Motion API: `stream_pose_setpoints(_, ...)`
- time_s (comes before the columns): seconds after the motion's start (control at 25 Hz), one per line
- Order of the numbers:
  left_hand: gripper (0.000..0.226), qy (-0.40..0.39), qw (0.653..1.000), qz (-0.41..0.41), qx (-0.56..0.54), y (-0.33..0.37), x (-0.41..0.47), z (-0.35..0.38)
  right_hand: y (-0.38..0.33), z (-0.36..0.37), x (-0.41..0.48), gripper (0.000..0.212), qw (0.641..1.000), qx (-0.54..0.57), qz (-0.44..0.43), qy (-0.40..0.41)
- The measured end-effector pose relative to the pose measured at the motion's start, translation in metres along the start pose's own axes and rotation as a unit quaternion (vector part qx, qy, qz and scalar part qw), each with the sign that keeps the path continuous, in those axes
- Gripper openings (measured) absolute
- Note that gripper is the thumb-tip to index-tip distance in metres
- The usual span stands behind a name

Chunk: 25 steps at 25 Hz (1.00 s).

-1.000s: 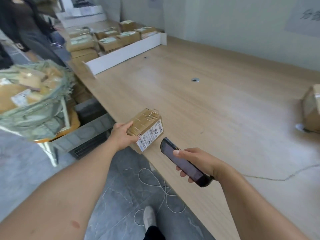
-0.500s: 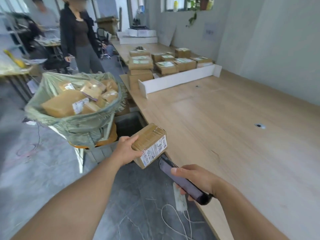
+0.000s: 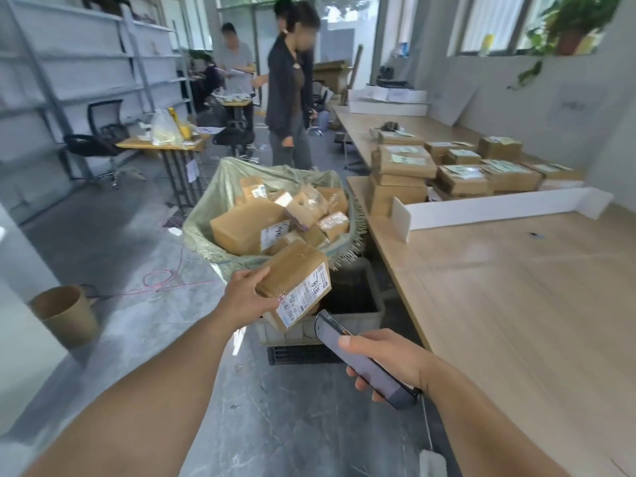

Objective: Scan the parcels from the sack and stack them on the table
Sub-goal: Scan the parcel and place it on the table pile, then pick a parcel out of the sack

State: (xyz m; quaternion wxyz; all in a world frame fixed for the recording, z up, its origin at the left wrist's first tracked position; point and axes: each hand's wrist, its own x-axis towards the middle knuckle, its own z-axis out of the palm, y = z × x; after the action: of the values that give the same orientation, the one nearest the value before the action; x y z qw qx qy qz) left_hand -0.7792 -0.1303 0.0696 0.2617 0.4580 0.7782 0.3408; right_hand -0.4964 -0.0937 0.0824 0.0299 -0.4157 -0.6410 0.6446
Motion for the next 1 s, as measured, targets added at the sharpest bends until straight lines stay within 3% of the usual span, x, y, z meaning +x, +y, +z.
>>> stream_pose_setpoints(0.12, 0.081, 0.039, 0.999, -0.019, -0.004, -0.009, 0.036, -0.029, -0.029, -0.006, 0.049, 0.059, 0.999, -0.007, -0.017, -0.035)
stream_pose_setpoints(0.32, 0.082, 0.100, 0.994, -0.038, 0.030, 0.000, 0.106, -0.074, -0.089, -0.040, 0.130, 0.072, 0.994, -0.026, -0.067, -0.084)
stream_pose_setpoints(0.52, 0.106, 0.184, 0.979, -0.062, 0.054, 0.016, 0.169, -0.109, -0.133, -0.074, 0.199, 0.075, 0.989, -0.039, -0.098, -0.102)
stream_pose_setpoints(0.68, 0.079, 0.229, 0.966, -0.086, 0.085, 0.009, 0.213, -0.129, -0.151, -0.075, 0.247, 0.077, 0.989, -0.031, -0.083, -0.119)
stream_pose_setpoints(0.8, 0.072, 0.243, 0.958, -0.091, 0.119, 0.001, 0.254, -0.147, -0.169, -0.072, 0.280, 0.069, 0.989, -0.031, -0.082, -0.119)
stream_pose_setpoints(1.0, 0.065, 0.214, 0.952, -0.111, 0.186, -0.010, 0.330, -0.166, -0.202, -0.071, 0.325, 0.079, 0.994, -0.045, -0.080, -0.066)
